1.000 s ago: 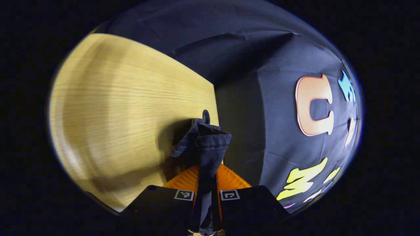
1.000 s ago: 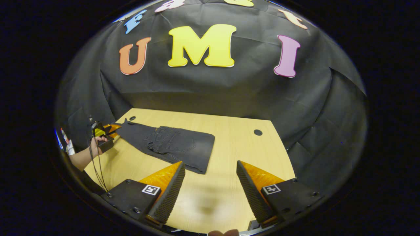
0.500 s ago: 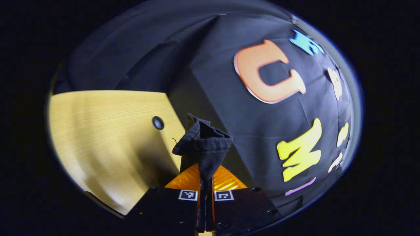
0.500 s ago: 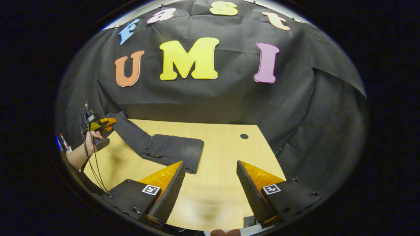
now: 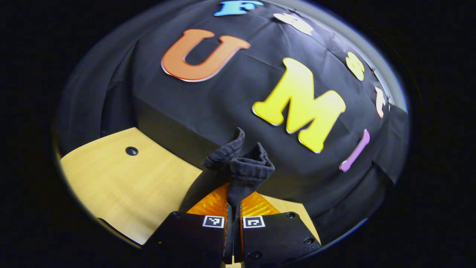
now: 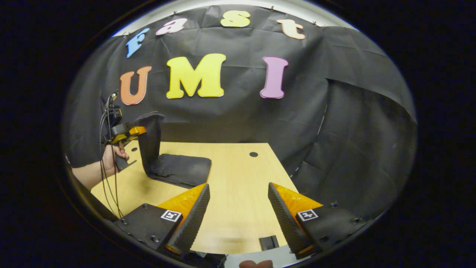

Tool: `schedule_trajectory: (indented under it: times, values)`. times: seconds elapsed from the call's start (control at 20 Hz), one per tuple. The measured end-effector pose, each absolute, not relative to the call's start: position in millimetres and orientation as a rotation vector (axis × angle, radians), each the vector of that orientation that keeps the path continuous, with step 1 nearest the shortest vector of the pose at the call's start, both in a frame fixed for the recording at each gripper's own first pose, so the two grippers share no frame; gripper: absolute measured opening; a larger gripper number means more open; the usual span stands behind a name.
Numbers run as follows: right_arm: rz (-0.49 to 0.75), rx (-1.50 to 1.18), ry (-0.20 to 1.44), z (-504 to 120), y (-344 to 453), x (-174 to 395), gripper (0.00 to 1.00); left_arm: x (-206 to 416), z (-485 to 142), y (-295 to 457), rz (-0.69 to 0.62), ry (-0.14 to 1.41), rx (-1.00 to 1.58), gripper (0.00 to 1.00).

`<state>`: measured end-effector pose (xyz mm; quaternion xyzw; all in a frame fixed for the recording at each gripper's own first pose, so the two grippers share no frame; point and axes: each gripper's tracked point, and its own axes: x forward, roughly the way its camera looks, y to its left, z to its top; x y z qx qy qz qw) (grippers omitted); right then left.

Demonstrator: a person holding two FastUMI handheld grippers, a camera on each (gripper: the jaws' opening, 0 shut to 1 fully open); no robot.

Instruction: Grasp the waist and the cuffs of the jeans and fold them to make the two legs overlap; first hold the waist and fold one-third of the jeans toward the cuffs, then hold the cuffs and fold the remaining one-third in the same direction to finish folding.

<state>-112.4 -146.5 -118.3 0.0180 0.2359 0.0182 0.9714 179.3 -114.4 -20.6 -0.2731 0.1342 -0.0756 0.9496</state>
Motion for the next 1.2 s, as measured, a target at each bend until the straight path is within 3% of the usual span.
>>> schedule_trajectory:
  times: [0.3, 0.6, 0.9, 0.95, 1.2]
  values:
    - [-0.063, 0.084, 0.546, -144.4, -188.2, -133.3, 0.97, 198.2, -94.5, -204.2, -0.201, 0.338, -0.332, 0.05]
    - [-0.089, 0.085, 0.616, -163.2, -202.7, -135.2, 0.94, 196.3, -156.8, -239.1, -0.173, 0.421, -0.255, 0.07]
    - [-0.079, 0.086, 0.638, -168.9, -200.2, -131.2, 0.94, 191.7, -182.9, -249.4, -0.152, 0.468, -0.189, 0.17]
    - [-0.074, 0.087, 0.637, -168.8, -199.3, -130.5, 0.94, 191.5, -182.6, -251.6, -0.158, 0.468, -0.184, 0.21]
    - [-0.048, 0.083, 0.633, -165.1, -196.8, -127.9, 0.94, 174.5, -169.9, -270.3, -0.233, 0.455, -0.156, 1.00]
